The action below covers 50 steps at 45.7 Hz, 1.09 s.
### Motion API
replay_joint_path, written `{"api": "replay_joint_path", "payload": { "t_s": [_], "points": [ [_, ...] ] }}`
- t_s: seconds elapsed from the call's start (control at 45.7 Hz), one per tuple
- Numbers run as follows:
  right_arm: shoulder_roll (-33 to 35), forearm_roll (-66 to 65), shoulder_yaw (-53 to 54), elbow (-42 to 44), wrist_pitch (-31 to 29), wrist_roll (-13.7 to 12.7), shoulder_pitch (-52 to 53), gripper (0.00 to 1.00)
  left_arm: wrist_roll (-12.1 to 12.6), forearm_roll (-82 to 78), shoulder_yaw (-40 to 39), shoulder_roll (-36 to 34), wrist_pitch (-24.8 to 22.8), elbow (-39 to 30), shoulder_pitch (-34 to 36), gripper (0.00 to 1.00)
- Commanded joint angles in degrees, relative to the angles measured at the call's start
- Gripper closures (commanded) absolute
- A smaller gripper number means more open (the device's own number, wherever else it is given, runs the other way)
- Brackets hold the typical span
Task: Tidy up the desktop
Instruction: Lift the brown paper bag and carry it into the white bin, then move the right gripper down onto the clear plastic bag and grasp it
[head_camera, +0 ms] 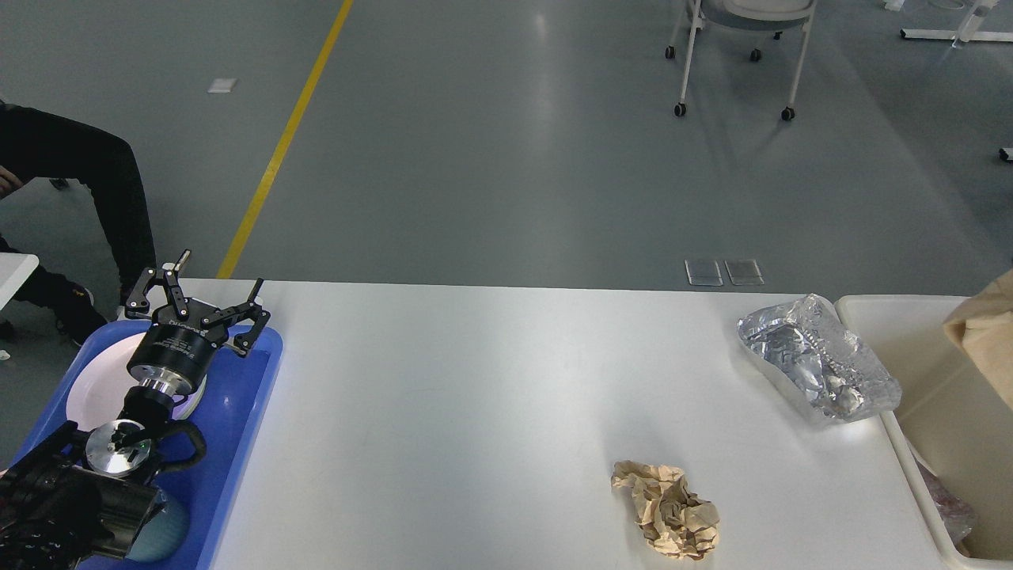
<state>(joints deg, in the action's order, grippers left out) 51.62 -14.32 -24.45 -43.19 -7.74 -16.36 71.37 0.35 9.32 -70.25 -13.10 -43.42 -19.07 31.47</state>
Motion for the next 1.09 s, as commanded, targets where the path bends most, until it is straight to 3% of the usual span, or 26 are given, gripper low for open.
{"api": "replay_joint_path", "payload": {
  "t_s": [0.0,0.088,0.109,0.131,0.46,0.613,0.788,1.072],
  "points": [
    [-4.85,0.0,-0.07,7.41,1.67,0.01,-5.53,0.63,0.0,0.0,0.02,0.0,0.0,0.0,0.0,0.04],
    [-8.45,0.0,-0.07,13.56,2.64,0.01,-9.13,0.12,0.0,0.0,0.02,0.0,0.0,0.0,0.0,0.04],
    [-9.33,0.0,-0.07,14.7,2.73,0.01,-9.83,0.02,0.0,0.0,0.02,0.0,0.0,0.0,0.0,0.04],
    [-10.21,0.0,-0.07,15.5,2.73,0.01,-10.54,0.0,0.0,0.0,-0.06,0.0,0.0,0.0,0.0,0.04],
    [-11.98,0.0,-0.07,16.21,2.55,0.01,-13.18,0.0,0.0,0.0,0.02,0.0,0.0,0.0,0.0,0.04],
    [-12.94,0.35,0.02,13.23,2.02,0.27,-8.54,0.0,0.0,0.0,0.02,0.0,0.0,0.0,0.0,0.04],
    [-10.05,0.26,-3.92,-3.02,1.67,0.01,4.2,0.0,0.0,0.0,0.02,0.0,0.0,0.0,0.0,0.04],
    [-13.73,0.79,-31.61,-27.63,-3.77,0.01,35.84,0.0,0.0,0.0,-0.06,0.0,0.0,0.0,0.0,0.04]
  ]
}}
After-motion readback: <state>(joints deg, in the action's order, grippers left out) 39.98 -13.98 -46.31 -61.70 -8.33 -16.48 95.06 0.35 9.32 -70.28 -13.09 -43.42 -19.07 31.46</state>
